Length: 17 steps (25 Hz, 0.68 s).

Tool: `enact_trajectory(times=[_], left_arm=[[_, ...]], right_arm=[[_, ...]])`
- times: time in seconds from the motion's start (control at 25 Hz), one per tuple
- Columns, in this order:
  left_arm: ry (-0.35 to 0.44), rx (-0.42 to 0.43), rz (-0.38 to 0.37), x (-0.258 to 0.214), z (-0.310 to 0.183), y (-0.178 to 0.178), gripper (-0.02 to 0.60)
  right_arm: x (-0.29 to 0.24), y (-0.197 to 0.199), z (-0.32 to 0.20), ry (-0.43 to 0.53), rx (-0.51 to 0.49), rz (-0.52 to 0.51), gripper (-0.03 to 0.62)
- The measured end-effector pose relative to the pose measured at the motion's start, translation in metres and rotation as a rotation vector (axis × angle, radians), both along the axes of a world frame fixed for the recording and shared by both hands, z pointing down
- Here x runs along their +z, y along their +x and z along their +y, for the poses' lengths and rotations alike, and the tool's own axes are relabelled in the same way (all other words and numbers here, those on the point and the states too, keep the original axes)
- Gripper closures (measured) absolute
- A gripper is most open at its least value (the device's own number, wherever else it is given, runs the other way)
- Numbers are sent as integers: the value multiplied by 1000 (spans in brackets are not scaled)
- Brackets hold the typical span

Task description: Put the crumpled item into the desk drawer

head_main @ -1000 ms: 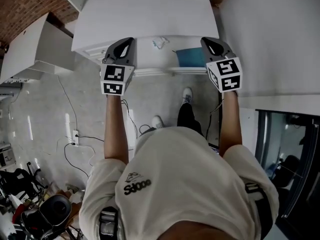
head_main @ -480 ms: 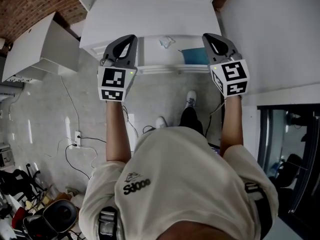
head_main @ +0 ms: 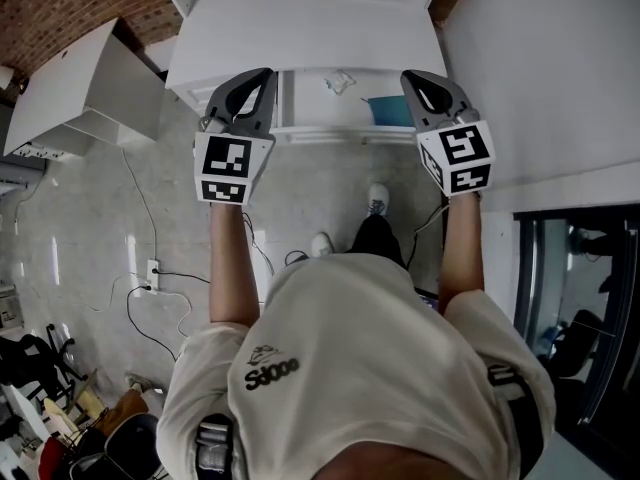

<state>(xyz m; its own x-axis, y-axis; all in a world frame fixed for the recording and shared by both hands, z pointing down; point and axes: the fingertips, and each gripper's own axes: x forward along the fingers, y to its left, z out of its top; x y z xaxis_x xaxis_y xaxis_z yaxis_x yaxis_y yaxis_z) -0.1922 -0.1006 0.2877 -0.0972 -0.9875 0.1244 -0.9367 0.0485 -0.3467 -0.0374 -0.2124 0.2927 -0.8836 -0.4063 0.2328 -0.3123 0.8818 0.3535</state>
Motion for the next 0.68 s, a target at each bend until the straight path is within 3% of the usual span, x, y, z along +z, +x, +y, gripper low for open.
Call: enact_trajectory(times=[0.68], left_arm=[[-33, -32, 13, 19, -6, -18, 563]], right_arm=[[20, -24, -9, -20, -53, 49, 589]])
